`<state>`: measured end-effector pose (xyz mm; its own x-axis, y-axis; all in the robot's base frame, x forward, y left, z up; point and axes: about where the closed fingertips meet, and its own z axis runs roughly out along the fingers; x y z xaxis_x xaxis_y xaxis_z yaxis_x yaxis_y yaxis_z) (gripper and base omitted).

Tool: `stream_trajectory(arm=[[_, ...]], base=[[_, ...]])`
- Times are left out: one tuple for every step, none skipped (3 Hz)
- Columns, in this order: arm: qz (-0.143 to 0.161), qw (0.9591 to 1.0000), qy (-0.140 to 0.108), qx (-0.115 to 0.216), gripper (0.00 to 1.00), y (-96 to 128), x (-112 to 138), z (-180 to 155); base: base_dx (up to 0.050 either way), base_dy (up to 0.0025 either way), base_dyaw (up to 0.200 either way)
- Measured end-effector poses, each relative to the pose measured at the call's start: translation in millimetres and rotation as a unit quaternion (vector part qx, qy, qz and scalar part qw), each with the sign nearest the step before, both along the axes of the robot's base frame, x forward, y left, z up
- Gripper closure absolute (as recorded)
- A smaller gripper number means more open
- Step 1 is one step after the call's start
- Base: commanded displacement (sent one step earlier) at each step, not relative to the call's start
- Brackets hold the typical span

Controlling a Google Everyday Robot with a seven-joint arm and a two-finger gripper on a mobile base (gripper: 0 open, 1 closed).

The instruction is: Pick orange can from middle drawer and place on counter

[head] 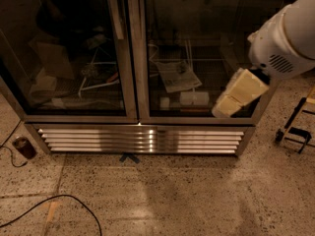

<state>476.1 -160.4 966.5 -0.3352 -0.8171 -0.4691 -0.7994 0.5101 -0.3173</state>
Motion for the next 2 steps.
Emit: stream_trajectory(arm=[[-0.044, 0.9983, -0.031, 0.021, 0.0, 13, 21, -1], [-0.101, 0.9936, -0.033, 0.038, 0.0, 14, 41, -12]], base=[[0.0, 0.0, 0.0], [0.0, 0.0, 0.0]])
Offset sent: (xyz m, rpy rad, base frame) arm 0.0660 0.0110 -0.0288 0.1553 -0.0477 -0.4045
